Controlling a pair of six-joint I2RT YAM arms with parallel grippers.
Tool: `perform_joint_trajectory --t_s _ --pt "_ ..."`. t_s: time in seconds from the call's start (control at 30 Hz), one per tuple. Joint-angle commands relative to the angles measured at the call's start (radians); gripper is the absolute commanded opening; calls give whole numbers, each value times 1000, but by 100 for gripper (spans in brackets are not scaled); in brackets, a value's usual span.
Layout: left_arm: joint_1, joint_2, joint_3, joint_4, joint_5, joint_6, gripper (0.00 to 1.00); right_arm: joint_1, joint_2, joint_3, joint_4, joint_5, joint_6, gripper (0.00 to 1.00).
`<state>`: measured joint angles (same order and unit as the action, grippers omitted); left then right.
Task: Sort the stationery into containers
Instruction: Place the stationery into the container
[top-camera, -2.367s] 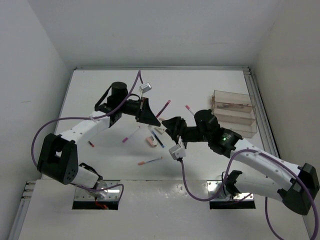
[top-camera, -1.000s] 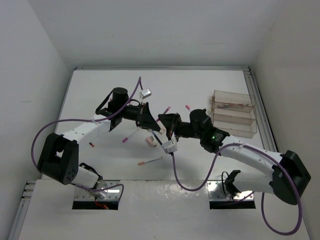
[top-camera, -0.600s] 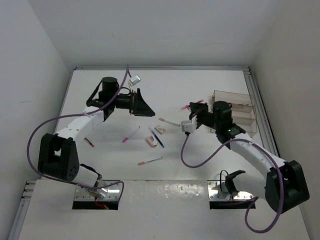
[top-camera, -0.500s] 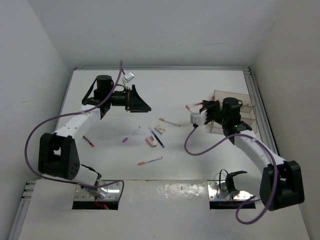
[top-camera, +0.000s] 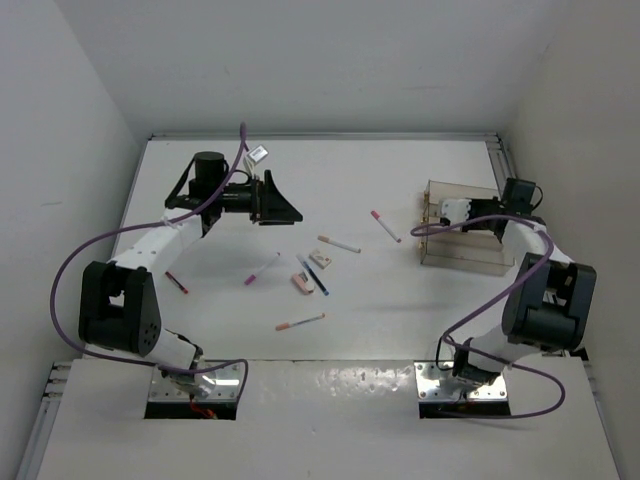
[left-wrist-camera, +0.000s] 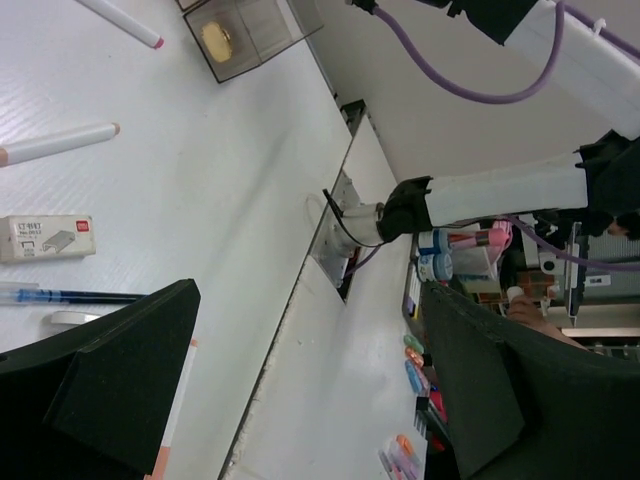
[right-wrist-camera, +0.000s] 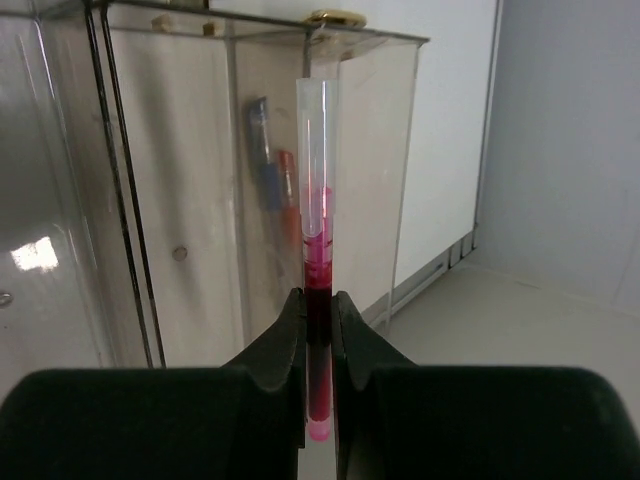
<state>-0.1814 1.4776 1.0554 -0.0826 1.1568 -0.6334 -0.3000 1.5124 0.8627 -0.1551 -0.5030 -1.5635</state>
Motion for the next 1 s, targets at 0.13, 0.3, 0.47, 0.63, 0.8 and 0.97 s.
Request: perform_joint_trajectory --t_s 0.13,0.3,0.47,0.63,0.8,0.97 --pt "25 0 3 -17 -11 44 100 -31 127 108 9 -17 -66 0" --pt "36 4 -6 -17 -16 49 100 -39 193 167 22 -2 -55 1" --pt "37 21 -5 -8 -16 51 100 -47 230 185 66 12 -47 4" --pt "42 36 2 -11 -22 54 100 -47 270 214 78 30 -36 16" --pt "51 35 14 -48 -52 96 100 -47 298 223 106 37 -36 23" --pt "65 15 31 -126 -95 179 100 -47 287 225 126 31 37 35"
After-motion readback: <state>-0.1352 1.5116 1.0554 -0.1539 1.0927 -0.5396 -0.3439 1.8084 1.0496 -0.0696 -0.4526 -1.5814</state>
